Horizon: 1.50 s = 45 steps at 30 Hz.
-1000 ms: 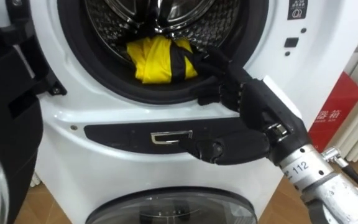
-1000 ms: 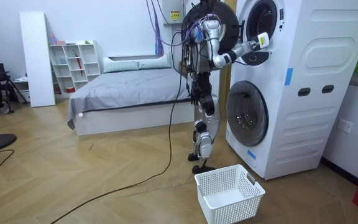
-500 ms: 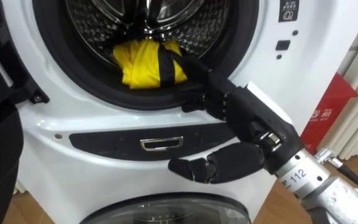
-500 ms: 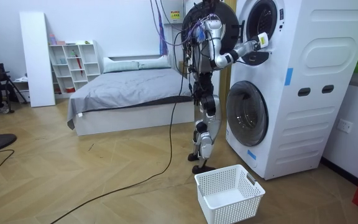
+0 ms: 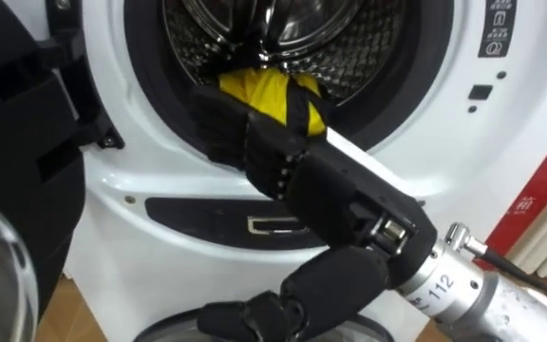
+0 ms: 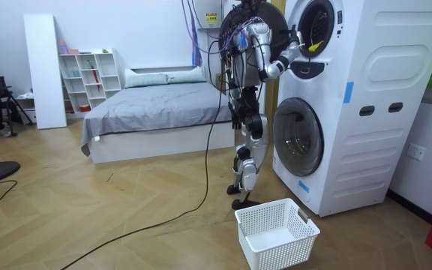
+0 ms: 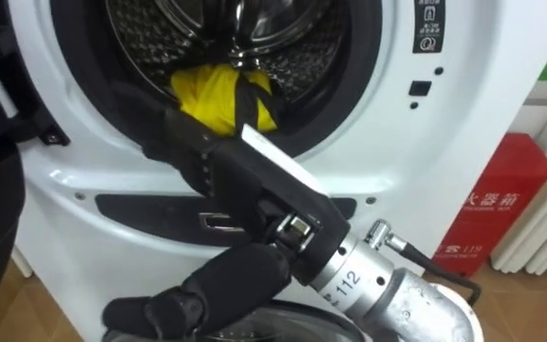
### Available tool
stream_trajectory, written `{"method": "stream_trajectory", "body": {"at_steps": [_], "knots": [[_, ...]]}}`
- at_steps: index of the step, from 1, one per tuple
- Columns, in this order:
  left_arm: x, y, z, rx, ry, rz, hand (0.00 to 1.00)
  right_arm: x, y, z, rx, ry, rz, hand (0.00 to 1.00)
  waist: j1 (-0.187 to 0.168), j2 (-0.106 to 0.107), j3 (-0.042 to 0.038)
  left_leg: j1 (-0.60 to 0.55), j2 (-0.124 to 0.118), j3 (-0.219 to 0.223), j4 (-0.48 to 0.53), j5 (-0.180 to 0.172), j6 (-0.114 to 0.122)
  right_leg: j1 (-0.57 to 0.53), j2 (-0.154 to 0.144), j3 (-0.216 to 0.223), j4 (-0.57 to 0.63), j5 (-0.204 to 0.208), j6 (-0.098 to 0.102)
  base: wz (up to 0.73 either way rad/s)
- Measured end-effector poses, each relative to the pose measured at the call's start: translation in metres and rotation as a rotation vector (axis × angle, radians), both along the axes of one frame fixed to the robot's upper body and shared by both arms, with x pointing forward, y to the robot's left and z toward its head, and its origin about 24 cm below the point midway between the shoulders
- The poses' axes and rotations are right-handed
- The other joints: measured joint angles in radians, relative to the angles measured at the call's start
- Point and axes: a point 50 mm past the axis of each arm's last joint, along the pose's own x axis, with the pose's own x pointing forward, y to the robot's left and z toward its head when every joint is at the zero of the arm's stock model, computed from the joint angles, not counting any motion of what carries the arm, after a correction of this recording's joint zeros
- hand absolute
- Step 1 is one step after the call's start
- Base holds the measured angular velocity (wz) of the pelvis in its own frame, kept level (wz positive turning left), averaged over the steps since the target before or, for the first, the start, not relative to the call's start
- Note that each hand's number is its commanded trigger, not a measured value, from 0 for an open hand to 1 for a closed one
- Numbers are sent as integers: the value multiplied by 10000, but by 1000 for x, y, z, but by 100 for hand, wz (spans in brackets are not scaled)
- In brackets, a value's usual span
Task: Pick clothes from washing machine
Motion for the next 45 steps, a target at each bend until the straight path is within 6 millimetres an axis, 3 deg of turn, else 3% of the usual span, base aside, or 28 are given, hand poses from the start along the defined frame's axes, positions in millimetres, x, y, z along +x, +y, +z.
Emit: {"method": "stream_trajectory", "body": {"at_steps": [5,8,11,23,29,35,38,40,45], "knots": [[1,0,0,0,-79,-21,0,0,1,6,557,-2,355,0,3,10,5,-31,-88,-46,-3,-29,23,1,-5,6,-11,-23,32,2],[0,-1,0,-18,-66,-13,0,2,3,11,751,-218,349,0,-12,101,62,-30,-112,-63,3,-45,48,22,-24,-6,-28,-29,44,0],[-4,-1,0,-20,32,13,0,3,3,13,1069,-219,95,0,-31,182,54,-20,-130,-89,1,-57,68,74,-41,-55,-116,-26,73,4],[-11,-2,-1,-33,181,229,0,13,-15,17,723,-603,-2474,0,-312,169,33,18,-172,-123,-15,-63,79,169,-95,-167,-178,-45,114,1],[-11,-1,0,16,109,464,0,17,-23,18,5,-1143,-3821,0,-333,15,-58,9,-189,-206,-17,-61,81,200,-123,-328,-170,-70,117,6],[-13,1,0,78,271,433,0,25,-31,23,-194,-1455,-4594,0,-261,-170,3,103,-284,-631,23,-60,83,509,-182,-722,-287,-138,138,20],[-15,1,0,84,406,464,0,39,-34,31,-220,-1654,-4816,0,-285,-298,39,113,-328,-843,58,-58,85,601,-210,-862,-309,-167,160,18],[-15,3,1,133,410,450,0,54,-39,34,-337,-1642,-5421,0,-224,-443,115,75,-337,-903,110,-59,86,611,-245,-996,-314,-229,176,19],[-14,3,1,163,476,462,0,66,-44,34,-408,-1499,-6133,0,54,-517,106,-68,-345,-905,179,-96,136,588,-284,-1074,-294,-285,229,10]]}}
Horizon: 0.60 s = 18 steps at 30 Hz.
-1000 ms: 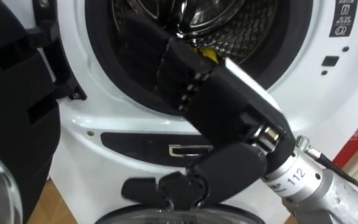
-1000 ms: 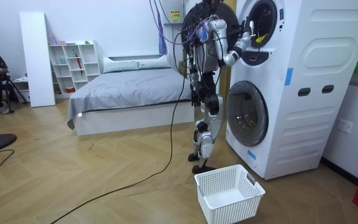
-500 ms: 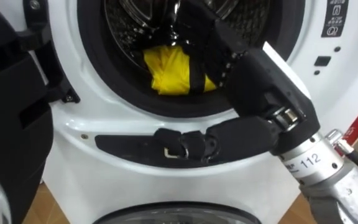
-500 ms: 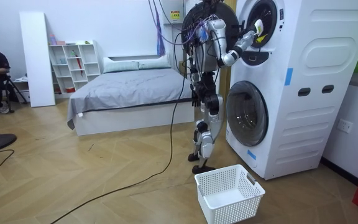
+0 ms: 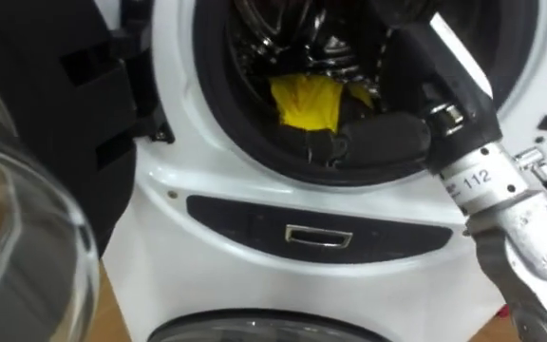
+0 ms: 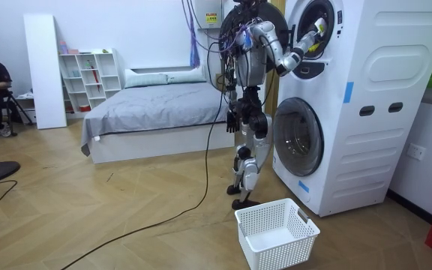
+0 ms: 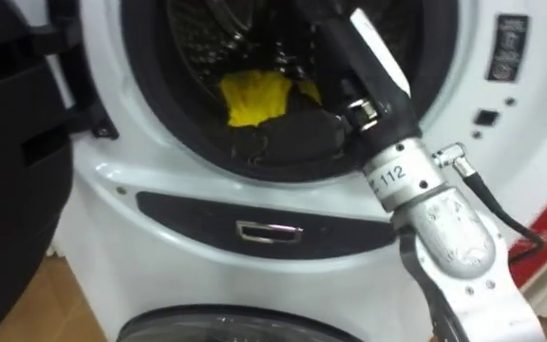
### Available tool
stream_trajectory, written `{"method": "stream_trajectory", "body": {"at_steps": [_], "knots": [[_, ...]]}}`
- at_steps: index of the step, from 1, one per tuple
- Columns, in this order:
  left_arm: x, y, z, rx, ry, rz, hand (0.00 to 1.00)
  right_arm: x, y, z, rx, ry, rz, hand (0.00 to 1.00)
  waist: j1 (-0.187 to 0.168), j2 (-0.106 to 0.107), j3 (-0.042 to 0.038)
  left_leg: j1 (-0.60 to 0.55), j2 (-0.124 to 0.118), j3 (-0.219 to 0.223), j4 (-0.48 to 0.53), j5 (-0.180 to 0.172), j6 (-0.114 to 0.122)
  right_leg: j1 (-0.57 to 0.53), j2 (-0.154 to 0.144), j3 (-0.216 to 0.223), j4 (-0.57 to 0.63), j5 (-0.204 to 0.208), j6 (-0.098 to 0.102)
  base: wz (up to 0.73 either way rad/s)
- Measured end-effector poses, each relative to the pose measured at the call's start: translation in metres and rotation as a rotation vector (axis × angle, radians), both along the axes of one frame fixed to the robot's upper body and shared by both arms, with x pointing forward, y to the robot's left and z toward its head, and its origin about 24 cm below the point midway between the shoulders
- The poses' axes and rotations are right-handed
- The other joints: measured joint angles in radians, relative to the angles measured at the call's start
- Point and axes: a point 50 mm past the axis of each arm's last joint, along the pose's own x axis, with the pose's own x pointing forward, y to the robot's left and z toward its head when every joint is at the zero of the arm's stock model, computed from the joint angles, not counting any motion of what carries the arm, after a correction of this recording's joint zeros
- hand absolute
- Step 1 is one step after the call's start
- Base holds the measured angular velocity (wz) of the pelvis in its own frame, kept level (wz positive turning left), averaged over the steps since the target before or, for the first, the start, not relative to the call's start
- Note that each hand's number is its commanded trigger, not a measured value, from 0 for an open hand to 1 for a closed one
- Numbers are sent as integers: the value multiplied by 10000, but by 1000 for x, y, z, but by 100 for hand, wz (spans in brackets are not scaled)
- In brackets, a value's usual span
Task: Pick clothes from washing machine
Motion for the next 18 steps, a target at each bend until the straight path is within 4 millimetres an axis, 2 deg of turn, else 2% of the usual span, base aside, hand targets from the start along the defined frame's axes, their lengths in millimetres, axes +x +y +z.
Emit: {"method": "stream_trajectory", "body": {"at_steps": [7,16,18], "knots": [[7,4,2,141,-80,149,0,25,-11,1,-381,395,-1030,0,197,-19,-14,-41,-125,-223,-45,0,2,-1,-44,-191,-25,-8,19,8],[6,5,3,238,250,-59,0,31,-16,1,-520,576,-1715,0,159,-58,-40,-77,-183,-324,-80,17,33,-11,-88,-202,-11,-61,99,2],[5,5,3,269,333,-102,0,32,-18,1,-570,553,-1940,0,93,-79,-56,-103,-191,-418,-58,29,53,-14,-140,-338,6,-74,120,15]]}}
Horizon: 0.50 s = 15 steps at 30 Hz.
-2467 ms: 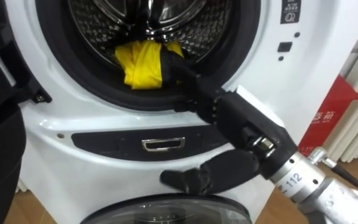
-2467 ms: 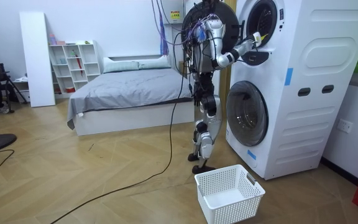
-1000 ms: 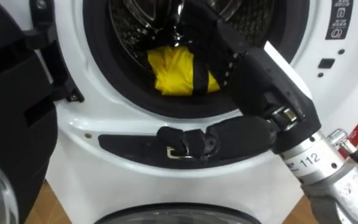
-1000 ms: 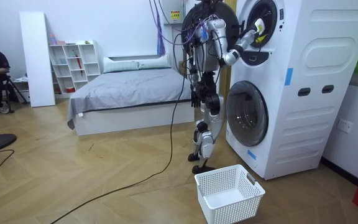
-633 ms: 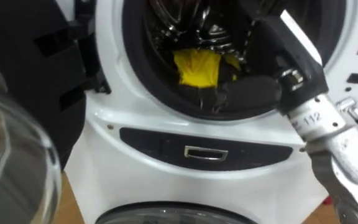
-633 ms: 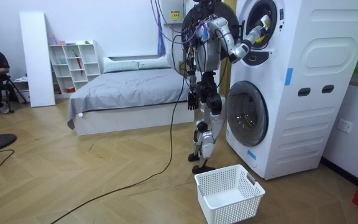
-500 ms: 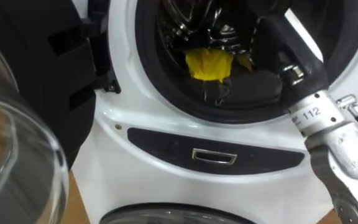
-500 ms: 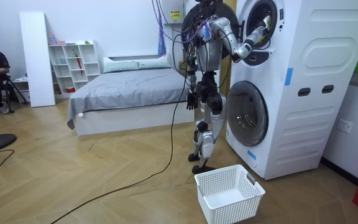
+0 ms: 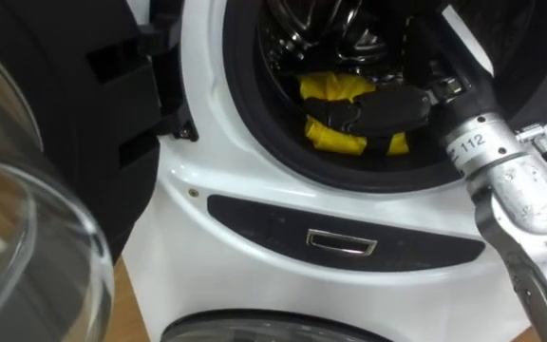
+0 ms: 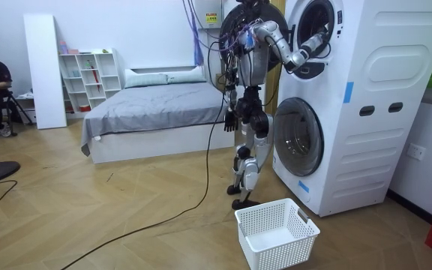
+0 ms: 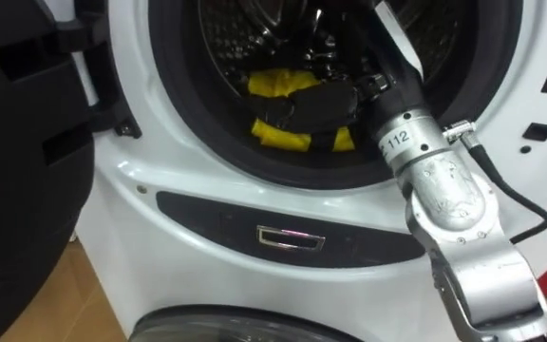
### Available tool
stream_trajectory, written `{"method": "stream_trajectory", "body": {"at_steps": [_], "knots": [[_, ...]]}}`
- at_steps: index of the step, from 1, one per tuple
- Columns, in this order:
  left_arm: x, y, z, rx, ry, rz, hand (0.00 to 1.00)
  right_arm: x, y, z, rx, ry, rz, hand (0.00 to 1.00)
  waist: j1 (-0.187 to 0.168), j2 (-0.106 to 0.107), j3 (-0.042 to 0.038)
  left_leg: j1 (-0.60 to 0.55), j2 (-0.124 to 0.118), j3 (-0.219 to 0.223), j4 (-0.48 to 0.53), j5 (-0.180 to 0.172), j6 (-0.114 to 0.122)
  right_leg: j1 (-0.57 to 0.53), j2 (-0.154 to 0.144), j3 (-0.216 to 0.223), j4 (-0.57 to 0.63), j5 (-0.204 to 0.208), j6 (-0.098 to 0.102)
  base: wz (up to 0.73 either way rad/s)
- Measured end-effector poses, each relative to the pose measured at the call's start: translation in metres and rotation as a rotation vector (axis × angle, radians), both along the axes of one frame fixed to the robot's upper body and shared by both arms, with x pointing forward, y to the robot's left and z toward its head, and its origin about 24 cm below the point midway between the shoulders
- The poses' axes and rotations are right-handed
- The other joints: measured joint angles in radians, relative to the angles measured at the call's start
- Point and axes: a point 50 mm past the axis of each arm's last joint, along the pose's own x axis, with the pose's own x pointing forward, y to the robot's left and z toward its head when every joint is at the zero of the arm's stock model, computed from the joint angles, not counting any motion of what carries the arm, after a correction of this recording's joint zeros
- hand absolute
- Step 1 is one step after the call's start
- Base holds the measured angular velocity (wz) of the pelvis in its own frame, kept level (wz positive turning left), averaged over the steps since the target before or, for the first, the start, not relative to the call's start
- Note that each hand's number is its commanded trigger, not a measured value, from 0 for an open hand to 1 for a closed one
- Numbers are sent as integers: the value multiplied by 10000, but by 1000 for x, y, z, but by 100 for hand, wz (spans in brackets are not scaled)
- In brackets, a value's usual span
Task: Pick clothes from washing machine
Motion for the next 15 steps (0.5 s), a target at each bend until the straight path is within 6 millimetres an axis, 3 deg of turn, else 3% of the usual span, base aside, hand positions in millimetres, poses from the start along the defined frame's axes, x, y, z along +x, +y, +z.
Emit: {"method": "stream_trajectory", "body": {"at_steps": [11,15], "knots": [[1,9,4,322,-103,502,0,2,-9,-1,-1907,175,-694,0,-159,13,-13,-103,-107,-6,69,-29,85,-92,-100,-99,125,-53,83,2],[-4,13,5,418,6,1081,0,3,-14,-4,-2667,820,-345,0,-257,-45,-58,-97,-127,-12,37,10,159,-91,-172,-133,166,-39,146,2]]}}
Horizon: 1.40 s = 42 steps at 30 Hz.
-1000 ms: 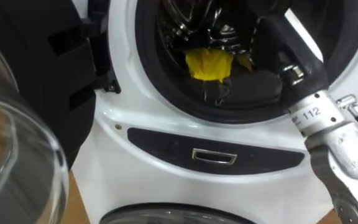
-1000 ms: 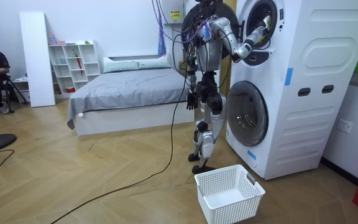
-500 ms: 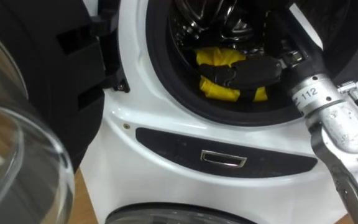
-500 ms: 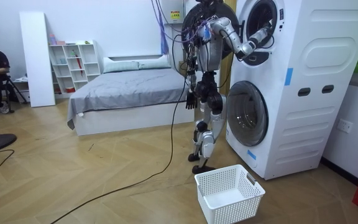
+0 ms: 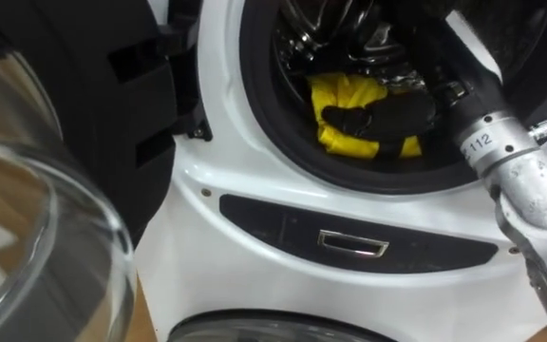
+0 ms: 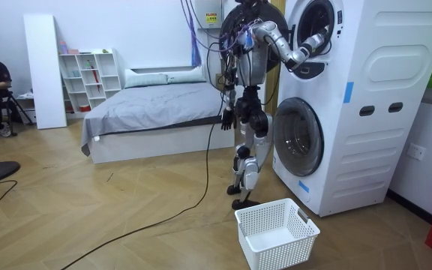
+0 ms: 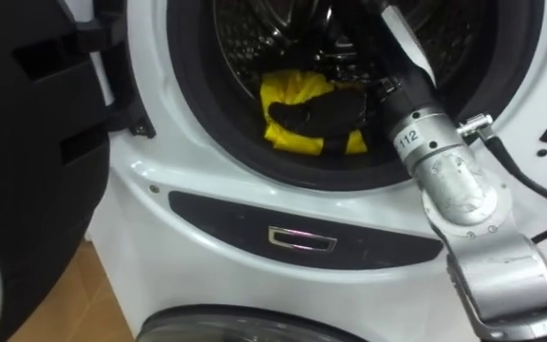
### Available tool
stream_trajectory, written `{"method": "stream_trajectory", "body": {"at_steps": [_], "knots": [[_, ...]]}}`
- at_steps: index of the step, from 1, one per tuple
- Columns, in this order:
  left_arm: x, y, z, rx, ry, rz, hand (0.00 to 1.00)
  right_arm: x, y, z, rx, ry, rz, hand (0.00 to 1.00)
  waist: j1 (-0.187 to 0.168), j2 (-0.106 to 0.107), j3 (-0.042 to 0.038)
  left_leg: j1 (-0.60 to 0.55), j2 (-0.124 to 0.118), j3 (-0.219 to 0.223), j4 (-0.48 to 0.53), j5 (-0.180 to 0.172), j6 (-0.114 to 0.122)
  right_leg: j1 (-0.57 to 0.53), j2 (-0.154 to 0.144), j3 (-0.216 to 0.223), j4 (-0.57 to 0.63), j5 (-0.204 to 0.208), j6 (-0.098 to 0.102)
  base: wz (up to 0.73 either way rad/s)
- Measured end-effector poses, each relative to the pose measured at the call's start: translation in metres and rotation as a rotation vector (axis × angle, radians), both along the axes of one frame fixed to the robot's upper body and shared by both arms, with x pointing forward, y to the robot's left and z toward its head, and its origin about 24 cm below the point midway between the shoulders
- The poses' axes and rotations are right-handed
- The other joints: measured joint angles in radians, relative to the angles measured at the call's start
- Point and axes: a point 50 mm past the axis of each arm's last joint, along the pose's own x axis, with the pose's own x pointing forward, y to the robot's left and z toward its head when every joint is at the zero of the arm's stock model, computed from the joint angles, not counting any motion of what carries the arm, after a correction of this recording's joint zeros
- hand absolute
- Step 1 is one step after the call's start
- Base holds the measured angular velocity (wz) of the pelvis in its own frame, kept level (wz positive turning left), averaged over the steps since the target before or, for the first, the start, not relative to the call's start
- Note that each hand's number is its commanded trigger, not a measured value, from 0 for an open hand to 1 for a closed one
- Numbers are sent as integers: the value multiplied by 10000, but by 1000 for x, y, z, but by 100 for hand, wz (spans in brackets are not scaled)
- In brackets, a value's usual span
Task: Pick clothes from washing machine
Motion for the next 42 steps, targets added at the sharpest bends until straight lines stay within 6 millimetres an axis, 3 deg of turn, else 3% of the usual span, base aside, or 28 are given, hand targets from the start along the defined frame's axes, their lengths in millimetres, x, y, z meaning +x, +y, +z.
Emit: {"method": "stream_trajectory", "body": {"at_steps": [5,7,11,19,22,31,33,42], "knots": [[-4,3,1,50,192,325,0,0,-5,-3,-755,899,463,0,-177,-141,-81,20,-44,-62,1,1,64,52,-37,-29,-11,35,63,2],[-2,4,1,69,140,286,0,-2,-6,-2,-1420,1146,700,0,-174,-272,-1,117,-43,-65,-23,-2,70,125,-33,-25,-13,37,64,0],[3,4,1,30,80,113,0,-3,-9,2,-2465,1324,960,0,-133,-449,-41,216,-36,-37,-68,-40,117,223,-19,-31,-30,37,65,0],[9,12,3,202,263,-330,0,-9,-7,6,-3832,2022,1848,0,110,-683,59,254,-9,29,-186,-129,123,176,-12,36,-26,37,70,-5],[6,15,4,259,372,-306,0,-13,-5,10,-4580,2059,1926,0,133,-777,10,272,-18,20,-183,-128,127,203,-17,28,-32,36,73,0],[19,15,4,256,114,-277,0,-13,-4,18,-5541,2532,2290,2,118,-861,39,278,-7,-1,-239,-129,128,176,-8,33,-18,38,74,0],[24,16,5,265,-5,-319,0,-14,-3,19,-5814,2520,2238,100,119,-888,54,280,-8,0,-240,-129,129,178,-9,35,-17,39,74,0],[37,15,5,267,-110,-865,0,-15,-2,26,-6566,2105,1470,100,186,-956,92,287,-13,-13,-252,-133,136,189,11,237,-13,49,88,1]]}}
